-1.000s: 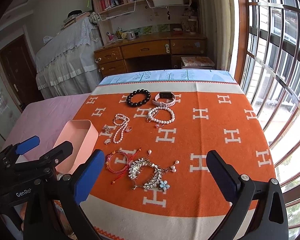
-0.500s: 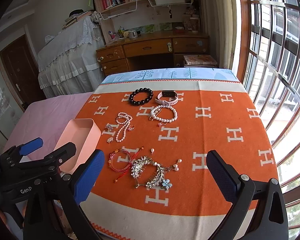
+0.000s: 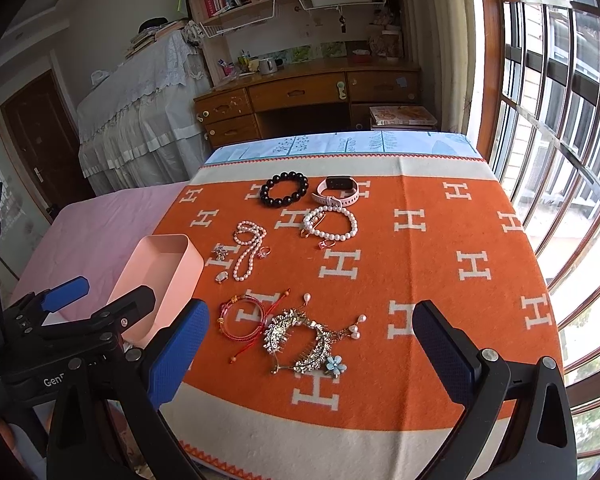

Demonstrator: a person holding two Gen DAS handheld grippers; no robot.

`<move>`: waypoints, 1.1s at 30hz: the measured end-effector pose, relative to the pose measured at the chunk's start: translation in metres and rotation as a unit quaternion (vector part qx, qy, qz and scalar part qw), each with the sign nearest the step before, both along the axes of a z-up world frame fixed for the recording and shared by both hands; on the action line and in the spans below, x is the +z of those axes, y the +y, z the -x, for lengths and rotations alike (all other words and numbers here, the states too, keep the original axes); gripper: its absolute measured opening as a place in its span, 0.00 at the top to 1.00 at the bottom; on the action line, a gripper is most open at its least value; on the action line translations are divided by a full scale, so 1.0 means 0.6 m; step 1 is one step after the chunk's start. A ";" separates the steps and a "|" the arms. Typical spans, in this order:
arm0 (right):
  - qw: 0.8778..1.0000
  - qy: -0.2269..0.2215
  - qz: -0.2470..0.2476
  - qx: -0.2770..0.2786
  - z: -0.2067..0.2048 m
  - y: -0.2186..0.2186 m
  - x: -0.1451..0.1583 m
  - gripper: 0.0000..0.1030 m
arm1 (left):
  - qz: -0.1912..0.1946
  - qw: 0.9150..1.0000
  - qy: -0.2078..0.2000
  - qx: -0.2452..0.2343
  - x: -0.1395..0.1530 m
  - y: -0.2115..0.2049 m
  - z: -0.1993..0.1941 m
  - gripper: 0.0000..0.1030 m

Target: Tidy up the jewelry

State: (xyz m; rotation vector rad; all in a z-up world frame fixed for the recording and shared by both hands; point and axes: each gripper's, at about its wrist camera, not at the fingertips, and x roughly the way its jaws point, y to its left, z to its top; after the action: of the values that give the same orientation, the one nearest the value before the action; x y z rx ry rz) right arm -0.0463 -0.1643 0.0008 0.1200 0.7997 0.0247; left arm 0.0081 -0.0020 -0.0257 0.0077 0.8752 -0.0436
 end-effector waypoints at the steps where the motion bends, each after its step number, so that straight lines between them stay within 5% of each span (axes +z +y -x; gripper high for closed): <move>1: 1.000 0.000 0.000 0.000 0.000 0.000 0.000 0.00 | 0.000 1.000 0.000 0.000 0.001 0.000 0.000 0.01; 9: 1.000 0.005 -0.003 0.002 0.000 0.003 -0.005 0.00 | 0.007 1.000 -0.012 -0.013 0.008 -0.005 0.002 0.01; 17: 0.999 0.023 -0.028 0.003 -0.020 -0.006 -0.013 0.00 | 0.005 1.000 0.023 -0.017 -0.007 -0.006 -0.037 0.01; 26: 0.998 0.049 -0.034 0.004 -0.120 -0.051 0.017 0.00 | 0.026 0.990 0.120 -0.070 -0.006 -0.002 -0.159 0.01; 33: 0.999 0.039 -0.010 -0.020 -0.234 -0.109 0.079 0.00 | 0.014 0.995 0.095 -0.040 0.039 0.020 -0.279 0.01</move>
State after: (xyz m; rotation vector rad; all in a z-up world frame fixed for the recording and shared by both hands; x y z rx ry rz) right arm 0.0942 -0.2296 0.0479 0.1560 0.8758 -0.0102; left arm 0.1755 0.0102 -0.0025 0.0123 1.0649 -0.1323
